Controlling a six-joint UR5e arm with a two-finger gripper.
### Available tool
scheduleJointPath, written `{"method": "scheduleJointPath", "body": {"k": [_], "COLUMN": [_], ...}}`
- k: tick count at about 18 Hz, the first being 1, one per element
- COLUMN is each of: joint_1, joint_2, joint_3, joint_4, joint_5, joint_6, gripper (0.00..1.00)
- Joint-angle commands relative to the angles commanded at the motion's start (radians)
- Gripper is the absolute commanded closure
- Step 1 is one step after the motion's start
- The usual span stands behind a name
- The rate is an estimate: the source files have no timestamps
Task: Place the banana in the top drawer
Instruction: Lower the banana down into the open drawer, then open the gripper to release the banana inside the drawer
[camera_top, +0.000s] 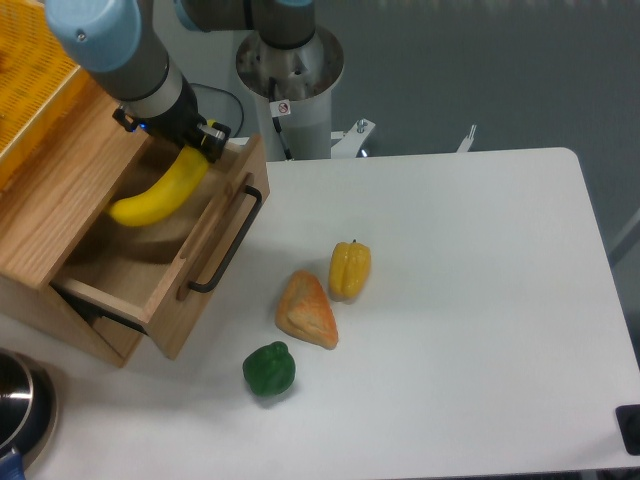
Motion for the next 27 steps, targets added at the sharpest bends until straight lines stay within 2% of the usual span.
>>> {"method": "scheduleJointPath", "body": {"k": [5, 13, 22, 27], "joint_1": [-0.006, -0.006, -0.012, -0.015], "joint_2": [-0.008, -0.012, -0.020, -0.028], "joint_3": [0.000, 0.000, 0.000, 0.000], "joint_4": [0.012, 0.020, 0.028, 0.028], "joint_5": [-0.002, -0.003, -0.003, -0.002], "joint_6": [-0.014, -0.015, -0.017, -0.020], "gripper": [0.77, 0.58, 0.47, 0.45]}}
